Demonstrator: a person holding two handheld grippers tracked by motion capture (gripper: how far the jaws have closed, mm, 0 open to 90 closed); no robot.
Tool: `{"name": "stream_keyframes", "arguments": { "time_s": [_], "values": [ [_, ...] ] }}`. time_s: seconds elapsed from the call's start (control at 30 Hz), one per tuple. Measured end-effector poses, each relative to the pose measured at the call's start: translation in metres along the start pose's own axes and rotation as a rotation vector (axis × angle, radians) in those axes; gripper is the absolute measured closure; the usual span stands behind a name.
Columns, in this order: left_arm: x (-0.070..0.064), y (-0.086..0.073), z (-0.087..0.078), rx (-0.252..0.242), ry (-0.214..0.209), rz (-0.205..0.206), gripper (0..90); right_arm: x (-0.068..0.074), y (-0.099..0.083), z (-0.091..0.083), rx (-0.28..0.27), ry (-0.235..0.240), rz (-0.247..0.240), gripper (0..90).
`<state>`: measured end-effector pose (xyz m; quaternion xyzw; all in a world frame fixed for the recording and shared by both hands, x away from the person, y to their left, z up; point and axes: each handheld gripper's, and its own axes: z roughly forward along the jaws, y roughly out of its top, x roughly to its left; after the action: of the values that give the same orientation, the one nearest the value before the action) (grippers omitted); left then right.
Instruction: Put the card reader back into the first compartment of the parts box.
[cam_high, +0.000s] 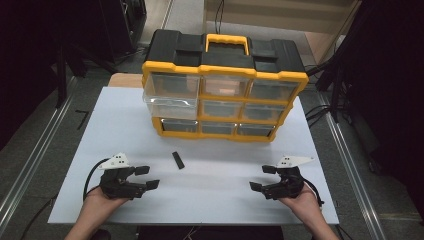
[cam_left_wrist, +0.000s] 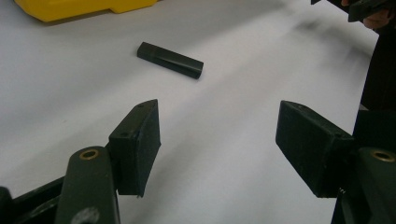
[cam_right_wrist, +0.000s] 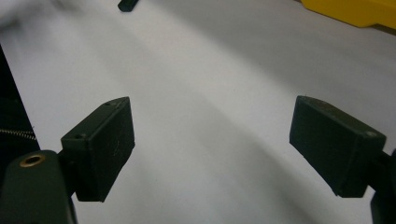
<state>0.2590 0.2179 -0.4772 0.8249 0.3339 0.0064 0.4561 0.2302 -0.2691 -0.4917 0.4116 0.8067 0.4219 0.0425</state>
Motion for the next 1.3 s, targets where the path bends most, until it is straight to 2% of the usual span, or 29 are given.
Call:
{"name": "stream_keyframes", "arguments": {
  "time_s": [0.13, 0.27, 0.4, 0.5, 0.67, 0.83, 1.03, 1.1, 1.17, 1.3],
  "values": [
    [0.0005, -0.0002, 0.0004, 0.000, 0.003, -0.007, 31.2, -0.0006, -0.0004, -0.0001, 0.004, 0.002, 0.004, 12.4],
    [0.0018, -0.0007, -0.0010, -0.003, -0.002, -0.046, 31.2, -0.0006, -0.0001, 0.0000, 0.000, 0.000, -0.003, 12.4],
    [0.0012, 0.0006, -0.0012, -0.022, 0.011, -0.030, 28.3, -0.0015, -0.0018, 0.0006, 0.002, 0.011, -0.008, 12.6],
    [0.0004, 0.0014, 0.0003, -0.024, 0.019, -0.003, 26.5, -0.0032, -0.0034, 0.0019, 0.014, 0.014, -0.004, 12.9],
    [0.0006, 0.0004, 0.0023, -0.014, 0.029, 0.013, 26.4, -0.0042, -0.0044, 0.0030, 0.022, 0.018, 0.005, 13.1],
    [0.0016, -0.0006, 0.0016, -0.021, 0.024, 0.011, 26.8, -0.0037, -0.0054, 0.0029, 0.025, 0.019, -0.017, 13.1],
    [0.0018, -0.0006, 0.0016, -0.021, 0.031, 0.011, 26.7, -0.0036, -0.0051, 0.0030, 0.025, 0.024, -0.014, 13.1],
    [0.0021, -0.0005, 0.0010, -0.020, 0.033, 0.003, 26.8, -0.0036, -0.0053, 0.0033, 0.024, 0.030, -0.020, 13.1],
    [0.0030, -0.0008, 0.0005, -0.023, 0.031, -0.004, 26.8, -0.0040, -0.0050, 0.0027, 0.020, 0.047, -0.003, 13.1],
    [0.0032, -0.0007, 0.0005, -0.032, 0.031, -0.010, 26.8, -0.0047, -0.0050, 0.0025, 0.022, 0.047, -0.009, 13.1]
  ]
}}
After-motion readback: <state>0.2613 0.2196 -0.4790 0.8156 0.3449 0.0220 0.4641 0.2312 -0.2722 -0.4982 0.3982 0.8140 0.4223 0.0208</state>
